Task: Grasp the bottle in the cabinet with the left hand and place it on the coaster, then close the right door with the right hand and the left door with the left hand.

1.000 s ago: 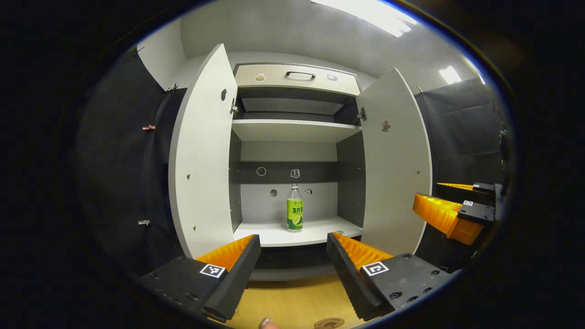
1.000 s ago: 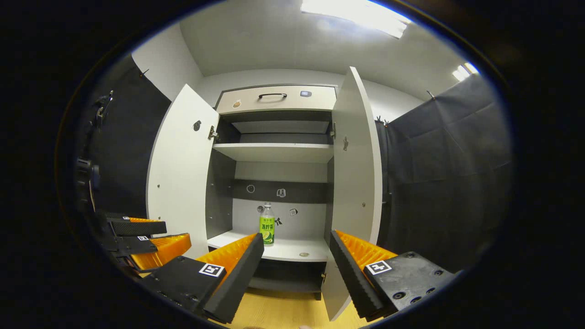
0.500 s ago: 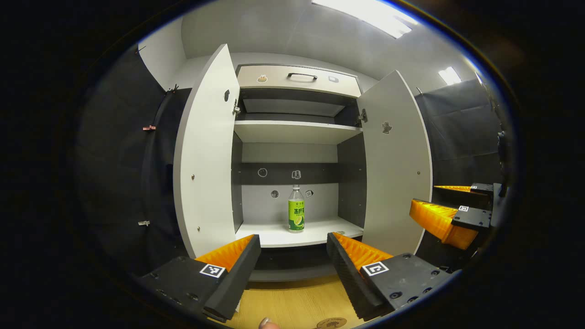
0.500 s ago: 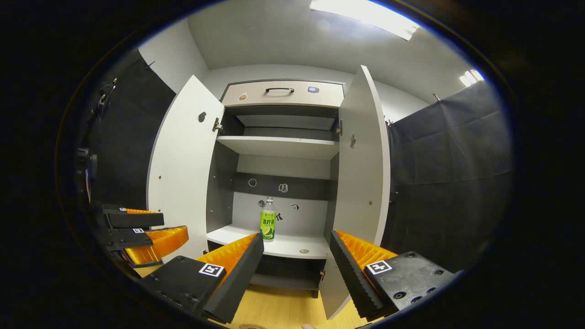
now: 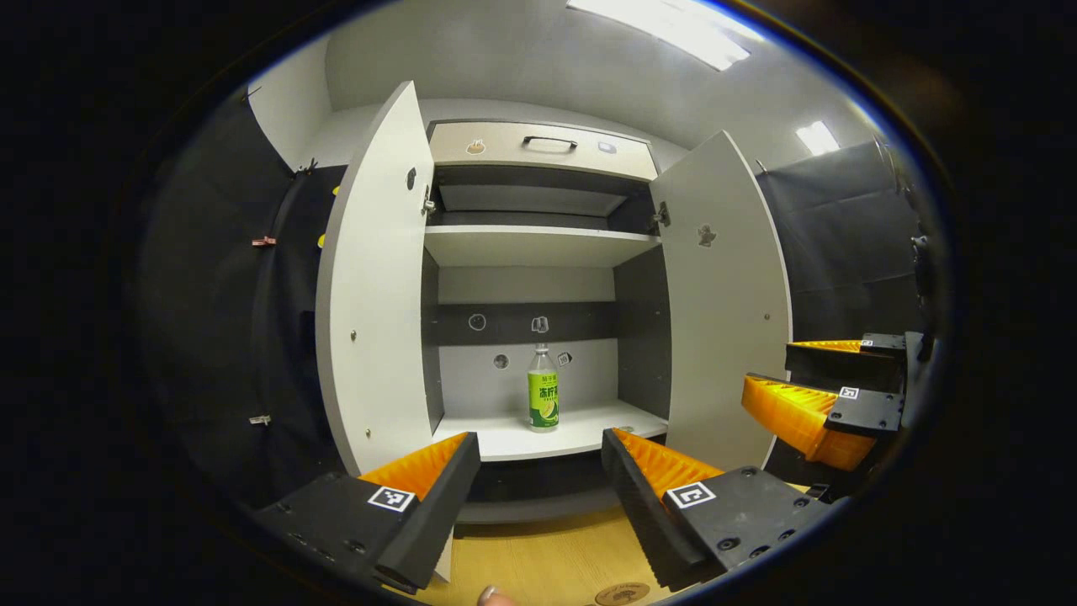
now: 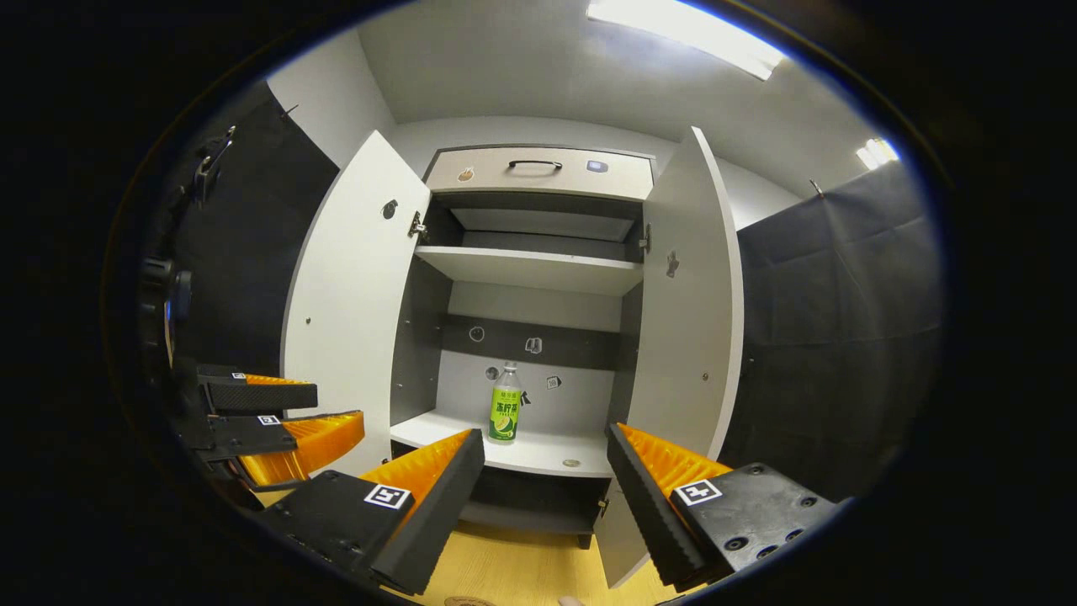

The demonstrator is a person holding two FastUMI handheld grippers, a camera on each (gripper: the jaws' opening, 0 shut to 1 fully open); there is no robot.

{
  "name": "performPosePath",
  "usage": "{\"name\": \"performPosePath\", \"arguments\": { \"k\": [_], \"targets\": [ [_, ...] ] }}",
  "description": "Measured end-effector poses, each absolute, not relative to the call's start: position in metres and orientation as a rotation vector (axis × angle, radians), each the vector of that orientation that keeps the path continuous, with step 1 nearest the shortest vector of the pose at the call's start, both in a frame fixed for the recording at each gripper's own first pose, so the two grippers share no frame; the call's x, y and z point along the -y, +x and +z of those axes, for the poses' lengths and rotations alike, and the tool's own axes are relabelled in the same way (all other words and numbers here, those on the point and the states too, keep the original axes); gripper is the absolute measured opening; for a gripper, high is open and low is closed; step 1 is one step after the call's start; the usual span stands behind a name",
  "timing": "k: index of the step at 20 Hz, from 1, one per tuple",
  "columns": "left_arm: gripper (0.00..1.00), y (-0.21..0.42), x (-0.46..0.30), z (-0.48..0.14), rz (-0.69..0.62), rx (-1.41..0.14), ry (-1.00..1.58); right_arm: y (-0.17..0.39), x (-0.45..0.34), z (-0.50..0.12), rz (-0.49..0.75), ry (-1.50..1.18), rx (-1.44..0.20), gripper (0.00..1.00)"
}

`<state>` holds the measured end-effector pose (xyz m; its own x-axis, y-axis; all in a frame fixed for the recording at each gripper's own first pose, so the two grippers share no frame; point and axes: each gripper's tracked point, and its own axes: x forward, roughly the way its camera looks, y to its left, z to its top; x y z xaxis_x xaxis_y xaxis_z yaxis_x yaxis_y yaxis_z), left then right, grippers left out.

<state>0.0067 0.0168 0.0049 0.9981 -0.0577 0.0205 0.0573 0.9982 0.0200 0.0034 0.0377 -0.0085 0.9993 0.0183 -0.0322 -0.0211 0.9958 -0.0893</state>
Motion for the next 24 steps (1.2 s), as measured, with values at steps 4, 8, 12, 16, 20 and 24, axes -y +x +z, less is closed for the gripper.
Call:
{"name": "performPosePath", "arguments": {
  "k": [4, 8, 12, 16, 20, 24],
  "targets": [
    [0.93, 0.037, -0.017, 0.005, -0.075, 0.023, 0.019, 0.014, -0.034, -0.008, 0.020, -0.122, -0.005, 0.98],
    [0.93, 0.093, -0.017, 0.007, -0.064, 0.041, 0.015, 0.047, -0.024, -0.004, 0.031, -0.126, 0.058, 0.97],
    [0.93, 0.162, -0.011, 0.002, -0.066, 0.049, 0.004, 0.087, -0.017, -0.002, 0.056, -0.140, 0.129, 0.97],
    [0.93, 0.230, -0.007, -0.015, -0.062, 0.020, -0.022, 0.117, -0.017, -0.019, 0.102, -0.150, 0.110, 0.97],
    [0.93, 0.278, -0.001, -0.029, -0.064, 0.007, -0.028, 0.140, -0.005, -0.035, 0.105, -0.136, 0.077, 0.97],
    [0.93, 0.312, 0.007, -0.031, -0.068, 0.021, 0.021, 0.157, 0.004, -0.056, 0.101, -0.101, 0.025, 0.97]
  ]
}}
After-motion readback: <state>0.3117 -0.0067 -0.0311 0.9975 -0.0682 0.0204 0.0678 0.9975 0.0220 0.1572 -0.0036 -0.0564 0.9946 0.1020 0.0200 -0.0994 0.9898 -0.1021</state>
